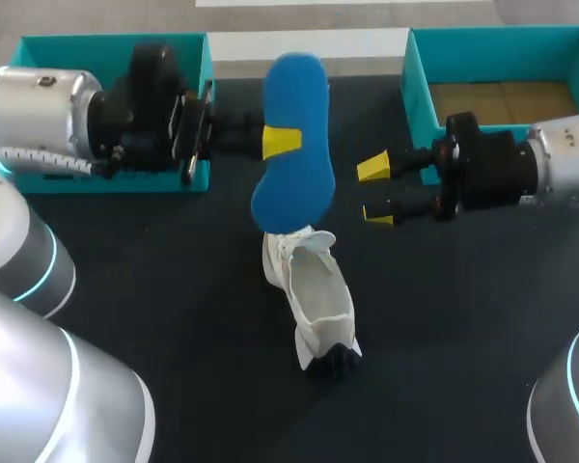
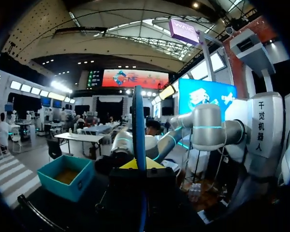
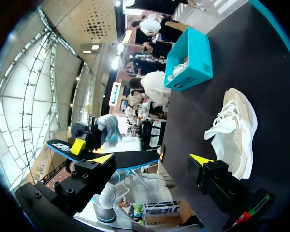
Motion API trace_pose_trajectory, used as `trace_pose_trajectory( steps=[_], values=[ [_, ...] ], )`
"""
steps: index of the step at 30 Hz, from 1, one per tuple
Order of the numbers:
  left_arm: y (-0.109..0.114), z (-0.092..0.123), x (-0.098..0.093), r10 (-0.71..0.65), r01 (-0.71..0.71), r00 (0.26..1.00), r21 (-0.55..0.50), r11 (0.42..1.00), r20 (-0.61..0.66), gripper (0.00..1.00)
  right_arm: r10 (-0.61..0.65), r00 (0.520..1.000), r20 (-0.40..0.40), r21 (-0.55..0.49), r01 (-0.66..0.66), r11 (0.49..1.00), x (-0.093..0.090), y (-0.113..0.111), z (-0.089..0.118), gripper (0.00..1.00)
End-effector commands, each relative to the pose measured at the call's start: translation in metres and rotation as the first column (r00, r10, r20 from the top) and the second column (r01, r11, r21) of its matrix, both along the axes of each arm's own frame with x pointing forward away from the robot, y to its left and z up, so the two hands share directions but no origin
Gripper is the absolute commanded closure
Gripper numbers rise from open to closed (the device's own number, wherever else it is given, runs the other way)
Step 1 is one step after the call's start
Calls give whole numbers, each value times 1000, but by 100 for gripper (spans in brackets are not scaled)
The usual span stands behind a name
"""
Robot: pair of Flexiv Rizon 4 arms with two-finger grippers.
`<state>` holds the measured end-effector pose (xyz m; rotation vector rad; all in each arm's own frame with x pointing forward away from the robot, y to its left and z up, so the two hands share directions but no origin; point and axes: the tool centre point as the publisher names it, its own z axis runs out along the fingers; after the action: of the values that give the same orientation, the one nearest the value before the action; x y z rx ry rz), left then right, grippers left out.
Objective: Take the shoe out of the shoebox, open the shoe tongue, remove and reinsert the insole, then place the shoe into the shoebox
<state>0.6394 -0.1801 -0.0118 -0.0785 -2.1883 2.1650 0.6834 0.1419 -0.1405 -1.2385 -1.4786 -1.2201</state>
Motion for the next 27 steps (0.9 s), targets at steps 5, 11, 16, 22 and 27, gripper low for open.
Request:
trace_pose_trajectory(
  steps=[5,11,16,22,27],
  values=[
    [4,-5,-6,75,-68,883,-32,997,462,100,-2,1000,-1,-3,2,1000,0,2,0,0],
    [4,-5,-6,75,-68,883,-32,997,462,100,-2,1000,-1,-3,2,1000,0,2,0,0],
    [4,-24,-6,65,-62,784,-26,998,618,100,-2,1000,-1,-3,2,1000,0,2,0,0],
    [7,-42,0,131,-36,604,-138,990,786,100,-2,1000,-1,-3,2,1000,0,2,0,0],
    [7,-58,4,153,-33,389,-152,988,909,100,-2,1000,-1,-3,2,1000,0,2,0,0]
  ],
)
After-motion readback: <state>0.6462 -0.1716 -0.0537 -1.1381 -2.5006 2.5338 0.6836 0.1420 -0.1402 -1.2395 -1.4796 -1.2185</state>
